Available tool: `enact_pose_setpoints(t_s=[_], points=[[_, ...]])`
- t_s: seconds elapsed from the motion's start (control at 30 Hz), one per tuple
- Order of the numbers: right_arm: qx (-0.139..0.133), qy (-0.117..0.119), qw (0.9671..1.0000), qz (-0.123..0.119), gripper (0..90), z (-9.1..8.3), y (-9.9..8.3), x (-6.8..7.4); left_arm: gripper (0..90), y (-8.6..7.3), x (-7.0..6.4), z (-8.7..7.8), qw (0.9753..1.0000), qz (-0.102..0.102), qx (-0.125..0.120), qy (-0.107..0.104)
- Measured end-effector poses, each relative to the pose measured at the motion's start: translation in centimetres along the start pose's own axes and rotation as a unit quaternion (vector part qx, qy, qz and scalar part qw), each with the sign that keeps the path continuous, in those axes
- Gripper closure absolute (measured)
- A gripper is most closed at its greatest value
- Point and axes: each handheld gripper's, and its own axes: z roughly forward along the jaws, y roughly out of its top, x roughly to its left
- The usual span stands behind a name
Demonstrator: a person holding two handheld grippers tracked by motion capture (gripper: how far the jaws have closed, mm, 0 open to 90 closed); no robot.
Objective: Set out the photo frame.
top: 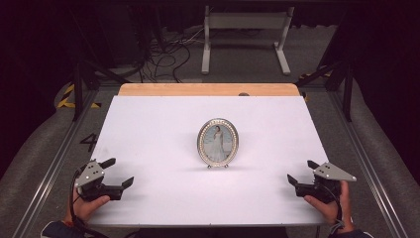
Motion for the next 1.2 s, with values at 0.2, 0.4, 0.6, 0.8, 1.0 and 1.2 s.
enact_pose_setpoints(t_s=[0.2, 0.4, 0.6, 0.8, 1.0, 1.2], points=[[-0.005, -0.001, 0.9998, 0.017, 11.9, 0.36, -0.29, -0.42, 7.2, -0.26, -0.17, -0.49, 0.9999, -0.01, -0.005, 0.003], [-0.008, 0.001, 1.0, 0.005, 11.7, 0.37, -0.17, -0.09, 7.2, -0.29, -0.41, -0.34, 1.0, -0.006, 0.002, 0.0], [-0.01, -0.005, 0.9999, 0.003, 11.7, 0.23, 0.03, 0.02, 7.3, -0.48, -0.5, -0.39, 1.0, -0.003, 0.006, -0.001], [-0.002, -0.011, 0.9999, -0.006, 11.7, 0.3, -0.01, -0.1, 7.3, -0.44, -0.6, -0.07, 0.9999, 0.004, 0.014, -0.002], [-0.003, -0.018, 0.9998, 0.0, 11.7, 0.15, -0.12, -0.59, 7.3, -0.39, -0.72, 0.13, 0.9998, 0.006, 0.02, -0.003], [-0.001, -0.02, 0.9998, -0.008, 11.7, 0.21, 0.08, -0.35, 7.4, -0.43, -0.77, 0.24, 0.9996, 0.004, 0.027, -0.004]])
